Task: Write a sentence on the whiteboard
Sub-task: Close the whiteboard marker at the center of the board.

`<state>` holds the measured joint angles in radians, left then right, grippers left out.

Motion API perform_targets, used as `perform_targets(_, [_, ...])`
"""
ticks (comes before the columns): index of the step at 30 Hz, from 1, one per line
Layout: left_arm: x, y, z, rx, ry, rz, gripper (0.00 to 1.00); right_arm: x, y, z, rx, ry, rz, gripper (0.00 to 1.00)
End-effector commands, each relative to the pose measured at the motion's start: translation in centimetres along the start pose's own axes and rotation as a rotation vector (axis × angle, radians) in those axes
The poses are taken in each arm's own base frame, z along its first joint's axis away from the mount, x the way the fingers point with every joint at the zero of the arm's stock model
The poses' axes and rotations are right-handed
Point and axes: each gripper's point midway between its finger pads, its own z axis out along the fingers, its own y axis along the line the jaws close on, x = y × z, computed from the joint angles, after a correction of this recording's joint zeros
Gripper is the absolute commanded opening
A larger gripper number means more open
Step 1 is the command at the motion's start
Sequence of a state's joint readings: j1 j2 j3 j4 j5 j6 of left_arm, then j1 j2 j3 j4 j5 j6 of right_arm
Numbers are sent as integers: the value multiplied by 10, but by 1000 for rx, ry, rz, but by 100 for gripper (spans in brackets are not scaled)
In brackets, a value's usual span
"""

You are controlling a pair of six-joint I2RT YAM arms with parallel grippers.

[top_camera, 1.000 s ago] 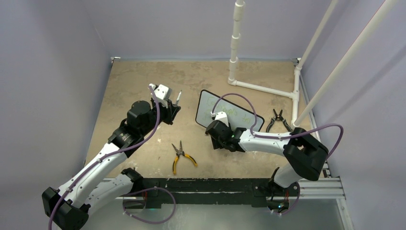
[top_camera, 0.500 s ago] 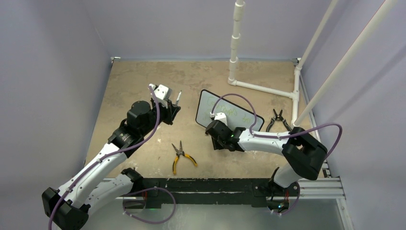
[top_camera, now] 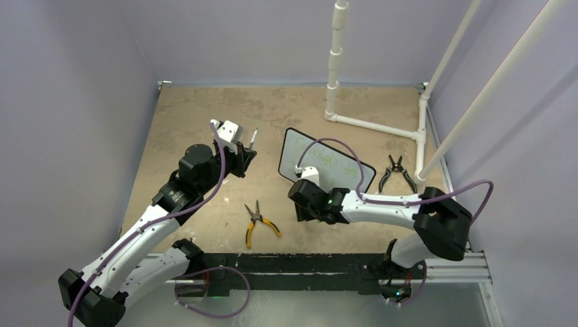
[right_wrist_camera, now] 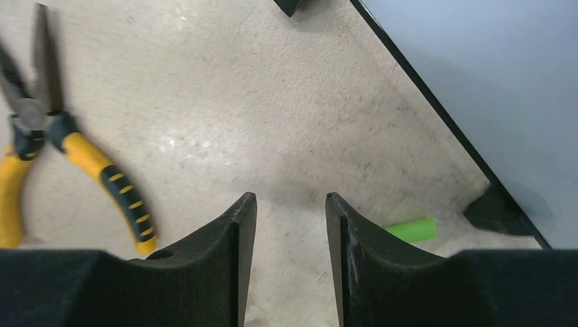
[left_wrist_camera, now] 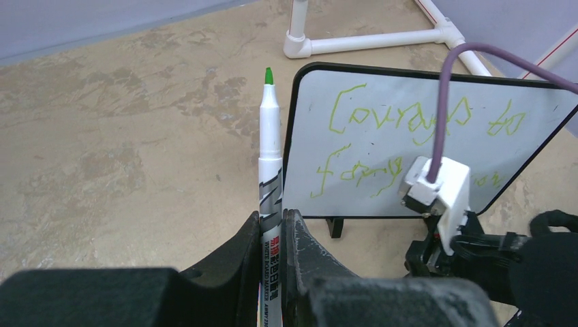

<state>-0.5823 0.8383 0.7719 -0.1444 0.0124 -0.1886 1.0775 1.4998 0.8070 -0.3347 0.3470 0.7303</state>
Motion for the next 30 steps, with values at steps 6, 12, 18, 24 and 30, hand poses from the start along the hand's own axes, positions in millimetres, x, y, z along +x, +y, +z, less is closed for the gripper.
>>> perform_targets(6, [-8,-1,-4,11,-37,7,0,-11,-16,-41,58,-85,372,55])
perform_targets(12, [-9,-2,-5,20,-42,4,0,10,-29,-50,71,-44,532,81])
perform_targets(18, [-10,-4,-6,28,-46,1,0,4,-34,-57,17,-111,712,81])
perform_targets(24, [-10,-6,-6,38,-46,-3,0,4,-35,-54,12,-123,810,77])
perform_targets(30, [-12,-7,-9,44,-51,-7,0,18,-53,-45,141,-119,918,67])
